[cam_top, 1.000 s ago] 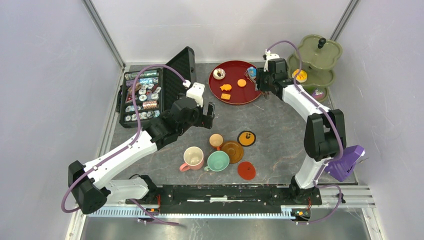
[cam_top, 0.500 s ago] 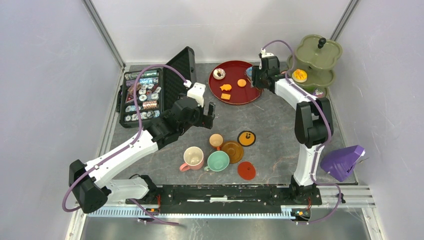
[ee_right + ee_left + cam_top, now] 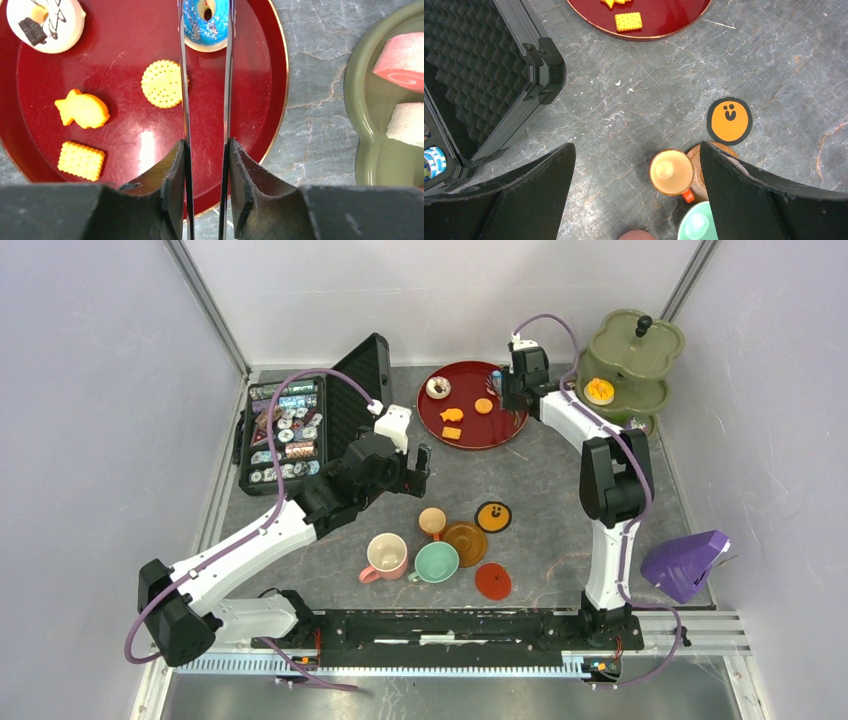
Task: Serve the afternoon tea
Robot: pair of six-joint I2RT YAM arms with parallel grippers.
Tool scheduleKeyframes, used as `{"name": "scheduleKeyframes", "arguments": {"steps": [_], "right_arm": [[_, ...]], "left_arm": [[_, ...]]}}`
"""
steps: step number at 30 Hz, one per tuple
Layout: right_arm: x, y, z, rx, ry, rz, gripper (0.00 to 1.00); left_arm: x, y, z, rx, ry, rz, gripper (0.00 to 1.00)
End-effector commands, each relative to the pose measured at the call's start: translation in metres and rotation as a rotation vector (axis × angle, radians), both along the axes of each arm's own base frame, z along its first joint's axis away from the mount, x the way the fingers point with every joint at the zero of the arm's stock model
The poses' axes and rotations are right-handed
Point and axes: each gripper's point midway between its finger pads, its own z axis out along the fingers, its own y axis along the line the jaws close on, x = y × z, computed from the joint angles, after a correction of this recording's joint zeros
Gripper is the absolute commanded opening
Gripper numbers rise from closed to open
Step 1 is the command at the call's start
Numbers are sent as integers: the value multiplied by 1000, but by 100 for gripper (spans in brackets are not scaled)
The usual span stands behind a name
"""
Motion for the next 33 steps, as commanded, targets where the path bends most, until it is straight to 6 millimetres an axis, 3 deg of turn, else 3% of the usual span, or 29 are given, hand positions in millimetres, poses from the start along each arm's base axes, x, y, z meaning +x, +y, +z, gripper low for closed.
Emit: {"name": "scheduleKeyframes", "arguments": {"steps": [1, 5, 10, 14, 18, 25, 33], "right_arm": [[-11, 5, 58, -12, -117, 39, 29], [-40, -6, 95, -22, -180, 38, 27], [-75, -39, 125, -50, -257, -86, 27], [-94, -62, 128, -6, -299, -209, 27], [-100, -82, 124, 66, -323, -311, 27], [-98, -100, 128, 126, -393, -426, 27], [-84, -95, 136, 108, -390, -389, 28]], "left_arm": [[8, -1, 14, -32, -45, 18, 100], [6, -1, 16, -40, -47, 14, 100], [4, -3, 18, -59, -44, 2, 100], [2, -3, 21, -68, -45, -4, 100], [0, 0, 23, -76, -52, -3, 100], [-2, 3, 26, -80, -60, -1, 100], [-2, 3, 27, -77, -65, -3, 100]]}}
